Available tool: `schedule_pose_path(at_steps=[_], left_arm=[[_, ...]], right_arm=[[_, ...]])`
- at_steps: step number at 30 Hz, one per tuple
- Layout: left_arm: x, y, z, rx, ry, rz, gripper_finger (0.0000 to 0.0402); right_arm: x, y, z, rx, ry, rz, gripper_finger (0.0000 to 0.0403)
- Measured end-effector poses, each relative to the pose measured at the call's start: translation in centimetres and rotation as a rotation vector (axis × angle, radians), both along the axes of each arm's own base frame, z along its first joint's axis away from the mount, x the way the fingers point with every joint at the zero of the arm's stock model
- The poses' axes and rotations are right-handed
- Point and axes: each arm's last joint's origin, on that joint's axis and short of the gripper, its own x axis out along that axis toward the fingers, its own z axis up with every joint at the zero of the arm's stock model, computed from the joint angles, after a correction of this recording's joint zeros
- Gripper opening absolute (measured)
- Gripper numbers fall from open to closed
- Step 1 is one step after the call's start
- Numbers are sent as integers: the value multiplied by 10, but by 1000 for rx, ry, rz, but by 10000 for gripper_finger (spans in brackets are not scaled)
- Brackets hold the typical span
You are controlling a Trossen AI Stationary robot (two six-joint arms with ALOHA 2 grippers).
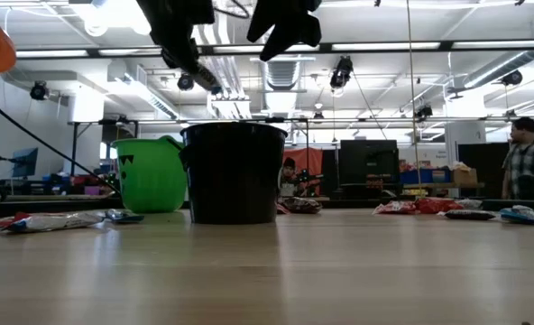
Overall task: Sort candy
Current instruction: Put the white chocolate into the green bucket
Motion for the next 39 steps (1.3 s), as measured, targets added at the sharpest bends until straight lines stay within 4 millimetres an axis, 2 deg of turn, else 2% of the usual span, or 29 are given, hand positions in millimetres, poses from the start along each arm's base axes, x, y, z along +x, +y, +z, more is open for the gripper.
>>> schedule_pose_path(at_steps=[6,15,25,31,39], left_arm=[[-12,25,-1,18,22,86,12],[-33,60,-1,34,32,202,11],[-70,94,-4,11,92,356,11],[-87,104,-6,-2,129,397,11],[-90,105,-6,5,148,371,11]], right_arm=[[-4,-7,-3,-66,54,-6,228],[-7,-16,-4,-76,90,-12,228],[-7,-22,-5,-104,100,20,228],[-7,-25,-5,-112,102,24,228],[-7,-27,-5,-105,101,8,228]])
